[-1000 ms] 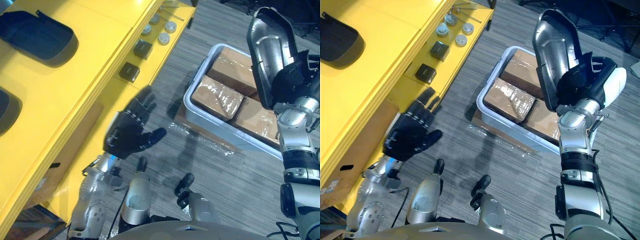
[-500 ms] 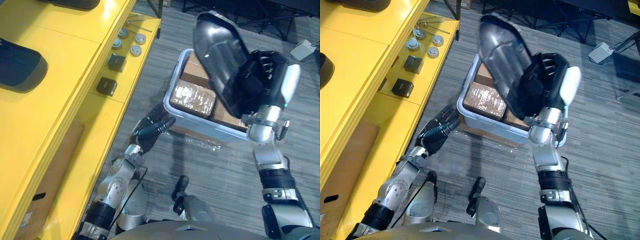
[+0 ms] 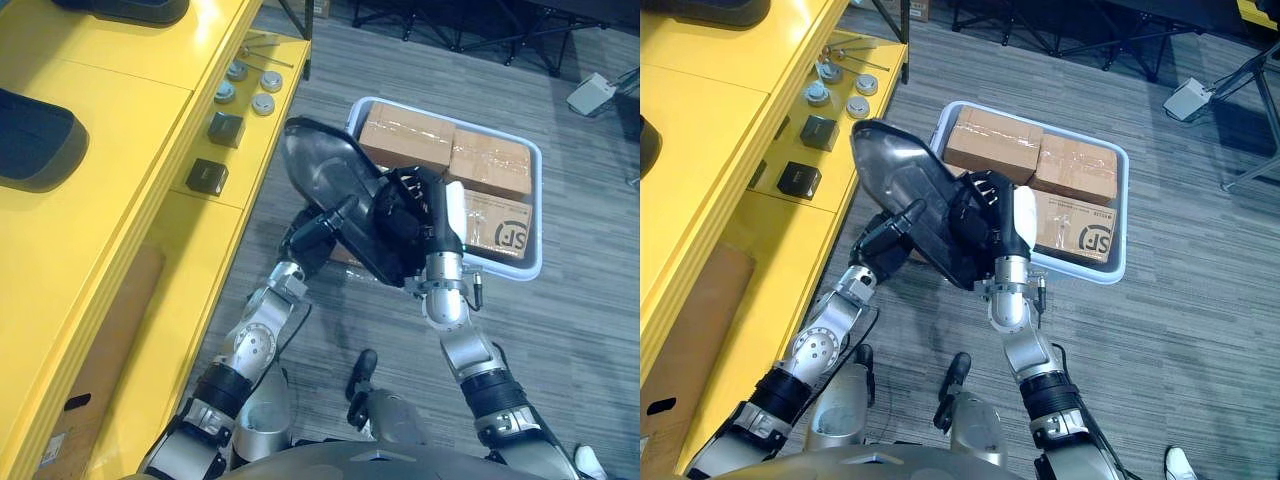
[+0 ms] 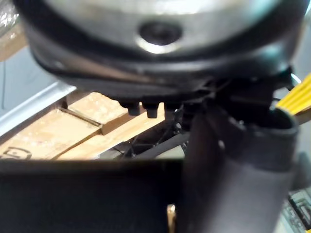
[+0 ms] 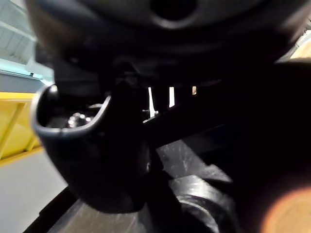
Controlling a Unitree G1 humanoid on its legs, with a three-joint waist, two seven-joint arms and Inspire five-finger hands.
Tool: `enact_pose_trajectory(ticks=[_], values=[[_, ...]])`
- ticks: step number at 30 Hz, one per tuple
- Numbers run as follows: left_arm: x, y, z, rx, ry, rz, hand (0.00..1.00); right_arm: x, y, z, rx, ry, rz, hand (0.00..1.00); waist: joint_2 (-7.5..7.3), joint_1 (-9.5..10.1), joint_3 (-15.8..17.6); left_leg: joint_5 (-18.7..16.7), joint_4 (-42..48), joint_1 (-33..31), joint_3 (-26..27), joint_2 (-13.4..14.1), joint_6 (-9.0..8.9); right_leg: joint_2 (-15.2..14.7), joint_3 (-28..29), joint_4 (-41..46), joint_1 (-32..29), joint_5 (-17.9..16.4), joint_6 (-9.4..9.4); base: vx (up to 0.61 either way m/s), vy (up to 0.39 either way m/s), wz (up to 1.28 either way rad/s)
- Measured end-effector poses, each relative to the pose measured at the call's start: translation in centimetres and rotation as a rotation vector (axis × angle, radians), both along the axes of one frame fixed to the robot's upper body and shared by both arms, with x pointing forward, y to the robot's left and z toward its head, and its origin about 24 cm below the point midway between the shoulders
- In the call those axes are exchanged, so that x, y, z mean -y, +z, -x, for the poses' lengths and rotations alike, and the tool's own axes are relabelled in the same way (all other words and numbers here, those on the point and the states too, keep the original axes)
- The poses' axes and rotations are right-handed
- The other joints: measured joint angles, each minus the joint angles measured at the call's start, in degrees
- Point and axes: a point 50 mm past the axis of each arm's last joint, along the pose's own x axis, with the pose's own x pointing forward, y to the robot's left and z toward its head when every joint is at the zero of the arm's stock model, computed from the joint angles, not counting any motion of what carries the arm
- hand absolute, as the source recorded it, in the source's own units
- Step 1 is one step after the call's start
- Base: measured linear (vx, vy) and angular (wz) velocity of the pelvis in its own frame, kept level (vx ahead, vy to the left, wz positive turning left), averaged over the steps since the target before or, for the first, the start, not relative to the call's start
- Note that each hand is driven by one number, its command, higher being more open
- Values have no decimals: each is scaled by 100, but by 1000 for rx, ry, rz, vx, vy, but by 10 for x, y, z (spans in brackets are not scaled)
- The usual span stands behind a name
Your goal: Walk over and take three plastic housings, then place them on the shelf
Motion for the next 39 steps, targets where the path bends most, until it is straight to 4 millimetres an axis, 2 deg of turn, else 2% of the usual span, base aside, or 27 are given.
enact_pose_trajectory(ticks=[5, 10, 11, 18, 25, 31, 39], values=[[8, 6, -2, 19, -22, 32, 100, -9, -9, 0, -37, 18, -12, 0, -47, -99, -29, 41, -52, 2, 1, -48, 21, -38, -3, -38, 0, 37, 15, 0, 0, 0], [9, 12, -6, 32, -3, 17, 100, -11, -4, -6, -21, 17, -9, 0, -55, -124, -34, 155, -193, 32, 18, -92, 31, -58, -9, -133, 5, 123, -4, -14, 6, 0], [9, 13, -8, 29, 4, 8, 0, -12, -4, -7, -19, 18, -7, 0, -55, -142, -34, 170, -199, 33, 12, -91, 26, -56, -15, -136, 4, 129, -11, -38, 5, 2], [9, 11, -10, -3, 52, -96, 0, -12, -5, -7, -19, 12, -2, 0, -68, -223, -42, 205, -204, 32, 5, -98, 24, -56, -51, -198, 26, 193, -36, -20, 6, 0], [1, 0, -18, -95, 132, -195, 0, -11, 4, -6, 46, 55, 27, 0, -79, -269, -48, 215, -204, 31, 45, -95, 24, -35, -24, -321, 52, 283, -40, -6, 10, -2], [-3, 6, -21, -42, 166, -270, 0, -15, 9, -8, 66, 65, 27, 0, -81, -287, -50, 215, -204, 32, 44, -92, 24, -28, -15, -321, 53, 285, -41, 0, 0, 0], [-4, 8, -22, -20, 179, -262, 0, -16, 12, -9, 75, 69, 24, 0, -82, -313, -50, 216, -204, 39, 44, -88, 21, -19, 0, -328, 59, 295, -49, 0, 0, 0]])
